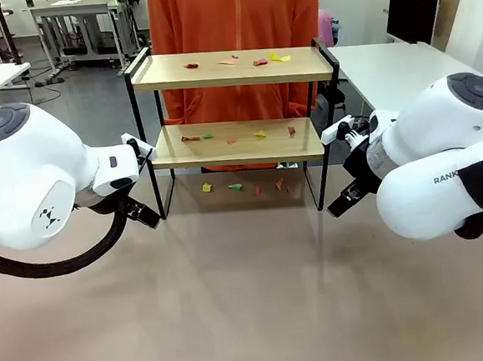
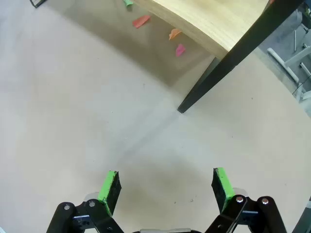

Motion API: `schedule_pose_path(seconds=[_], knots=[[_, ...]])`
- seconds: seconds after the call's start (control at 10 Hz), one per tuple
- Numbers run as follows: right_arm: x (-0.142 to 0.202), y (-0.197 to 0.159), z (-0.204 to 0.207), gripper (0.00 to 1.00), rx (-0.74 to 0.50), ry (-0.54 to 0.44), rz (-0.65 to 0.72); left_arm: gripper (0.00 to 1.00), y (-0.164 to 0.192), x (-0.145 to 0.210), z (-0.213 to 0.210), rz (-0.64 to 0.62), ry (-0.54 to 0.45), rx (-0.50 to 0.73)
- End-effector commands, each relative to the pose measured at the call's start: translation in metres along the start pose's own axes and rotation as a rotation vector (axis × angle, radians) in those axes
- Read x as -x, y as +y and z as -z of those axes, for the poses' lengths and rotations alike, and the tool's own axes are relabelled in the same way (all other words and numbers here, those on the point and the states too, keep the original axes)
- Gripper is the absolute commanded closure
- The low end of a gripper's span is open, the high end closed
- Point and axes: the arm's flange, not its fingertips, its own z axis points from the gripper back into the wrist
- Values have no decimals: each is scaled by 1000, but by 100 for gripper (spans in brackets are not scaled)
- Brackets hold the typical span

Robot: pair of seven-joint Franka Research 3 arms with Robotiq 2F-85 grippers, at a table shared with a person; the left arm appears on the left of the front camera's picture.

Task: Clean the shelf.
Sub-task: Pick up the Duster handed by the human.

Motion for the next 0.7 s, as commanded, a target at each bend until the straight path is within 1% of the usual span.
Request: schedule_pose_path(seconds=[0.0,0.6], knots=[[0,0,0,0,0,0,0,0,0,0,0,0,0,0],[0,0,0,0,0,0,0,0,0,0,0,0,0,0]])
